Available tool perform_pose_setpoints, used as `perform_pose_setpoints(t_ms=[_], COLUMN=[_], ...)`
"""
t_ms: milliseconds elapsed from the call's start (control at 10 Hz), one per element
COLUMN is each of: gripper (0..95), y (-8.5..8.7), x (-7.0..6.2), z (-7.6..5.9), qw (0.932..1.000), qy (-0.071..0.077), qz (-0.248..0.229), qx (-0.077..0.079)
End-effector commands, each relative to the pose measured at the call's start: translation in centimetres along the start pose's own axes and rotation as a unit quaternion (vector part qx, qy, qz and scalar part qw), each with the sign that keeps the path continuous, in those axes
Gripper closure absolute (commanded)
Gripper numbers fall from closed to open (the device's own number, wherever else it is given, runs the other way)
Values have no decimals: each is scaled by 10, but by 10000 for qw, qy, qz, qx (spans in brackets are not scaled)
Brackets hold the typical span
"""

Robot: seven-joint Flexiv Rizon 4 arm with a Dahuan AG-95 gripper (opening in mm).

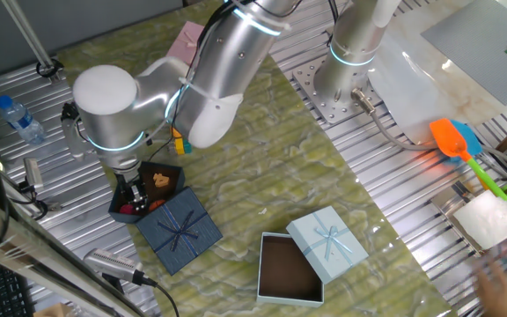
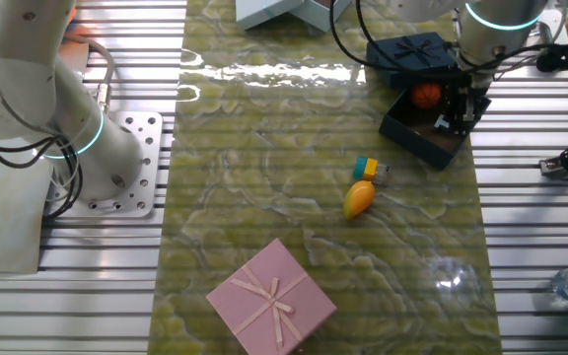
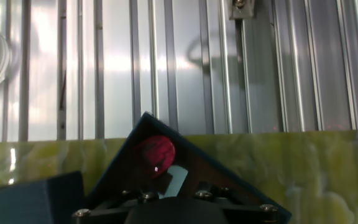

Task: Take everything out of the gift box

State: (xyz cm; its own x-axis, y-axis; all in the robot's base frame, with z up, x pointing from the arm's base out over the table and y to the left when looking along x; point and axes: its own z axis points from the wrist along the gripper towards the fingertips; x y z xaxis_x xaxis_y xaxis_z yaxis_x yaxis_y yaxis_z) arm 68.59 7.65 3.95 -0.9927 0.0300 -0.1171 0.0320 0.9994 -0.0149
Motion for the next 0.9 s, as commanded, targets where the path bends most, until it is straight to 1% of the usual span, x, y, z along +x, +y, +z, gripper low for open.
perform_pose_setpoints(t_ms=[100, 300, 400, 900], gripper=[570, 570, 760, 760], y=[2, 2, 1, 1], x=[0, -2, -3, -3], z=[-2, 0, 3, 6], qw=[10000, 10000, 10000, 10000], qy=[3, 3, -8, 0], qz=[17, 4, -20, -9], qx=[3, -1, -6, -33])
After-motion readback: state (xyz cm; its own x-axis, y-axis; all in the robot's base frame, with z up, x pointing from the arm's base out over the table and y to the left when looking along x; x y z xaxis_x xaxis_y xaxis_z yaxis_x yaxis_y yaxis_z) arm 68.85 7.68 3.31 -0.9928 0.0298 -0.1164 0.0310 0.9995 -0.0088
